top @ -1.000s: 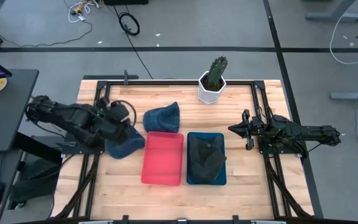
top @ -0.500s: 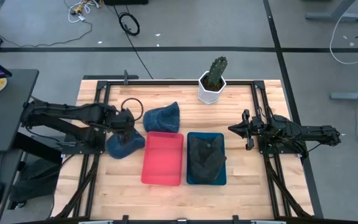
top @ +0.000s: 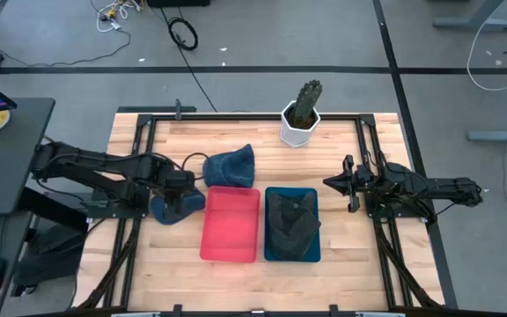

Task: Pick & Place hat
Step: Put the left blue cap in the red bin

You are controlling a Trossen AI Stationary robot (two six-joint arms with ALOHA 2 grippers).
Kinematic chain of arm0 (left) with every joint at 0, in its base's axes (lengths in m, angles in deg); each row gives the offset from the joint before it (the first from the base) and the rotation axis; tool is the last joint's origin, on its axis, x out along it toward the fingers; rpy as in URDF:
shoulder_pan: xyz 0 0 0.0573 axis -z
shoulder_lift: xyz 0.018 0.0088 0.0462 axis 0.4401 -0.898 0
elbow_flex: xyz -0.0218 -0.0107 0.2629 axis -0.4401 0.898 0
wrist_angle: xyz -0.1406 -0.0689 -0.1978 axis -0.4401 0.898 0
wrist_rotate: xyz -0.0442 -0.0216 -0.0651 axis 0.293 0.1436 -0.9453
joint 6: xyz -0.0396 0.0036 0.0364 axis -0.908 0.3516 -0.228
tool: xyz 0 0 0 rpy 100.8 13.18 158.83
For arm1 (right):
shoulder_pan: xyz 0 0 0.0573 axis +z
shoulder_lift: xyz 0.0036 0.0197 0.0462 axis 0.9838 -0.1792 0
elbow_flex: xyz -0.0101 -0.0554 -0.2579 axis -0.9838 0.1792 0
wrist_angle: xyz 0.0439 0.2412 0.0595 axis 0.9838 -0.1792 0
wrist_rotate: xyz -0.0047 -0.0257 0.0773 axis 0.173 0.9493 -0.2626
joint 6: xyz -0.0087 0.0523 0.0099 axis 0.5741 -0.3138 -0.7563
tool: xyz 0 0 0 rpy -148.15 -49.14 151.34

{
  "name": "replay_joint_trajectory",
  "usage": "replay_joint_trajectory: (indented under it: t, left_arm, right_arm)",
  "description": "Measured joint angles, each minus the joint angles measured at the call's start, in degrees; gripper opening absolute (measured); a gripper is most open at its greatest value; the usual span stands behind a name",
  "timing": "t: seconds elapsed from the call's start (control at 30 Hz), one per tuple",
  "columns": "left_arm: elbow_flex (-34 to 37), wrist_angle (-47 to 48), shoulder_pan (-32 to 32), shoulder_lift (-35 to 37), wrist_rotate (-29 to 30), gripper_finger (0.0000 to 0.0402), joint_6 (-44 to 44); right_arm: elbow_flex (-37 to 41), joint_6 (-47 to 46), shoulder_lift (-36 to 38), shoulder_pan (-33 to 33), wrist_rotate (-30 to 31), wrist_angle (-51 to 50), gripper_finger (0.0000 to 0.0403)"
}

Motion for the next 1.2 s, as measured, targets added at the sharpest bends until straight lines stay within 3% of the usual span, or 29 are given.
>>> replay_joint_trajectory:
  t: [0.43, 0.83, 0.93, 1.07, 1.2]
  left_arm:
    - [0.0, 0.9, 0.1, -10.8, -2.0, 0.017, 8.6]
    - [0.0, 0.6, -0.7, -20.0, -3.7, 0.0163, 8.7]
    - [0.0, 0.6, -0.7, -20.5, -4.5, 0.0127, 8.8]
    - [0.0, 1.0, -1.1, -20.4, -4.8, 0.0028, 1.8]
    - [0.0, 2.8, -1.8, -20.2, -5.2, 0.0006, -5.5]
  right_arm:
    - [0.0, 0.0, 0.0, 0.0, 0.0, 0.0, 0.0021]
    - [0.0, 0.0, 0.0, 0.0, 0.0, 0.0, 0.0021]
    - [0.0, 0.0, 0.0, 0.0, 0.0, 0.0, 0.0021]
    - [0.0, 0.0, 0.0, 0.0, 0.0, 0.0, 0.0021]
    - [0.0, 0.0, 0.0, 0.0, 0.0, 0.0, 0.0021]
